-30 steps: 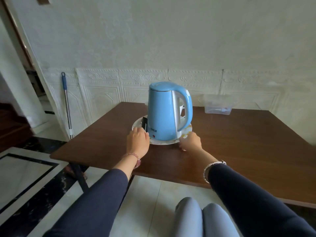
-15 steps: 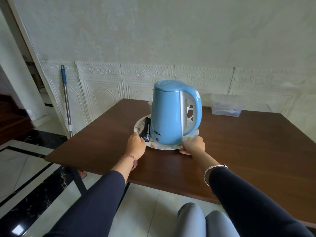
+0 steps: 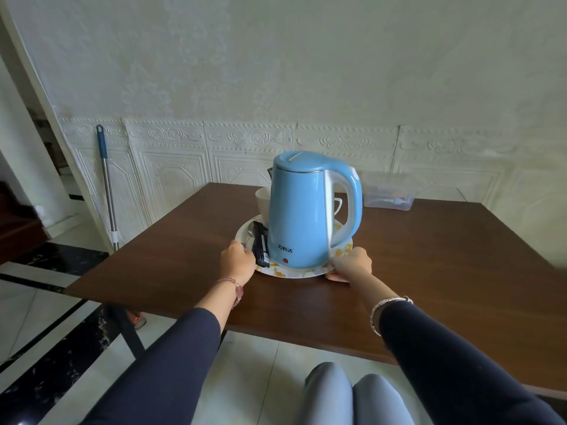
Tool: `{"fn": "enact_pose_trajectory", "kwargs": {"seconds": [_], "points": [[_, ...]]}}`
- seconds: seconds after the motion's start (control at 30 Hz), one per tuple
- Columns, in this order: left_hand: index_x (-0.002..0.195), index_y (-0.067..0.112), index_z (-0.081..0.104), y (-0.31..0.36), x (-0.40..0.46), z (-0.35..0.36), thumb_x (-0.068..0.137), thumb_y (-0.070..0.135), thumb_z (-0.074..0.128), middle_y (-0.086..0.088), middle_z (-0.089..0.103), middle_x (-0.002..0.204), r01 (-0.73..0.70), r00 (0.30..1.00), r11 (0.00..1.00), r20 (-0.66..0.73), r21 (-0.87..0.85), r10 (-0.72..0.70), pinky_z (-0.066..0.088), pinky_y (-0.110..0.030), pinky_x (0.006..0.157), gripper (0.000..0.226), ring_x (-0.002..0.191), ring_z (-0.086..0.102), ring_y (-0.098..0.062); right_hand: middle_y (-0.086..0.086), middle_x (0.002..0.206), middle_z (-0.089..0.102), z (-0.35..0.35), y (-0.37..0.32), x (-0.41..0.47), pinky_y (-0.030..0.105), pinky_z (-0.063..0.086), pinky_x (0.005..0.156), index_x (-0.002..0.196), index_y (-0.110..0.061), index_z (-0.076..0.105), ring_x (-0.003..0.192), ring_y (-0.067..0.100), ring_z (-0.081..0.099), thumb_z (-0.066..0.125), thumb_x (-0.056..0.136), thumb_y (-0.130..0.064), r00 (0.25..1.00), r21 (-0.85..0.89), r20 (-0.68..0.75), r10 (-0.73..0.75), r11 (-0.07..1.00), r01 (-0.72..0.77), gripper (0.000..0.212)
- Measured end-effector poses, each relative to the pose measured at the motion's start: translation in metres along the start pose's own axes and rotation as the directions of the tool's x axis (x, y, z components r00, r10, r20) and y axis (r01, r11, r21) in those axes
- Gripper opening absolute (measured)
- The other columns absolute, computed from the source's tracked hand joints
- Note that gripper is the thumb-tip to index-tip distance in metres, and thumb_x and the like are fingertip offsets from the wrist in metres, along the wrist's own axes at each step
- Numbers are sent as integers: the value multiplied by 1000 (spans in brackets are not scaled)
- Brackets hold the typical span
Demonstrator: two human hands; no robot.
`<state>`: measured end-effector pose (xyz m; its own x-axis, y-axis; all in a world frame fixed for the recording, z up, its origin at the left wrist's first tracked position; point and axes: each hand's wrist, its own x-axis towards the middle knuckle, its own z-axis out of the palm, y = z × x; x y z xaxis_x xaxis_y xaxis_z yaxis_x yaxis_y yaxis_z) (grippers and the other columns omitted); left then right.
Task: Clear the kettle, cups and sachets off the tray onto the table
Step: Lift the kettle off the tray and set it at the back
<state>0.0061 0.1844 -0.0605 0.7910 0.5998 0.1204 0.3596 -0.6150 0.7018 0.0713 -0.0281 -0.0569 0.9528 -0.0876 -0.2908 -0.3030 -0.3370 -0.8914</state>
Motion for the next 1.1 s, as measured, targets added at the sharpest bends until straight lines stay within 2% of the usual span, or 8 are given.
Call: {"fn": "enact_pose_trajectory", "kwargs": {"seconds": [0.07,0.13,0.37,0.57,0.67,0.87,0.97,1.1], "points": [[116,-5,53,3,-4,1,94,7,40,-26,60,115,4,1000,1000,6,2,-4,51,-41,82,29,103,60,-41,3,77,62,-7,1,-3,25,58,48,84,-10,52,45,18,64,67,85,-26,1000,-6,3,-11,1000,11,22],[116,-6,53,8,-8,3,93,7,40,-27,60,116,2,1000,1000,13,6,-2,50,-41,82,29,103,60,-42,1,72,57,-17,4,-5,25,57,48,74,-14,47,48,19,63,66,85,-23,1000,-4,-16,-23,1000,23,24],[124,-3,51,18,-20,10,92,8,42,-26,58,122,-15,999,1000,41,11,15,53,-45,88,35,106,61,-41,6,80,60,-43,12,-2,29,59,48,76,-10,51,52,23,67,65,84,-11,998,-39,-61,-2,999,-1,15],[126,-2,49,22,-23,5,93,12,44,-24,58,125,-25,996,999,85,37,22,51,-42,90,36,111,58,-39,7,76,57,-50,8,-4,24,54,37,73,-10,49,55,23,65,64,85,-9,998,-97,-59,-12,995,6,19],[129,-2,47,22,-24,1,95,17,44,-22,55,131,-58,991,997,126,44,52,47,-39,94,39,119,54,-37,8,78,58,-55,10,-4,28,58,47,73,-10,49,63,27,68,63,83,-7,995,-112,-96,-13,994,2,18],[124,-2,51,33,-31,3,94,14,44,-22,59,124,-99,987,994,131,49,91,47,-38,90,35,114,56,-37,12,81,68,-71,13,-6,38,61,77,82,-3,57,69,29,71,57,85,-10,987,-148,-144,-69,988,47,8],[127,2,53,51,-33,2,92,10,44,-18,62,124,-151,980,988,124,-44,156,49,-35,89,37,112,58,-35,10,91,67,-83,3,-12,31,55,76,95,-7,58,85,26,69,63,83,-11,969,-209,-195,-149,972,107,14],[137,8,47,80,-31,-3,93,11,42,-15,55,136,-187,965,969,152,-164,212,44,-35,97,45,123,53,-32,15,108,69,-91,-14,-18,33,53,80,119,-4,60,99,32,68,63,81,-10,939,-198,-241,-245,960,200,38]]}}
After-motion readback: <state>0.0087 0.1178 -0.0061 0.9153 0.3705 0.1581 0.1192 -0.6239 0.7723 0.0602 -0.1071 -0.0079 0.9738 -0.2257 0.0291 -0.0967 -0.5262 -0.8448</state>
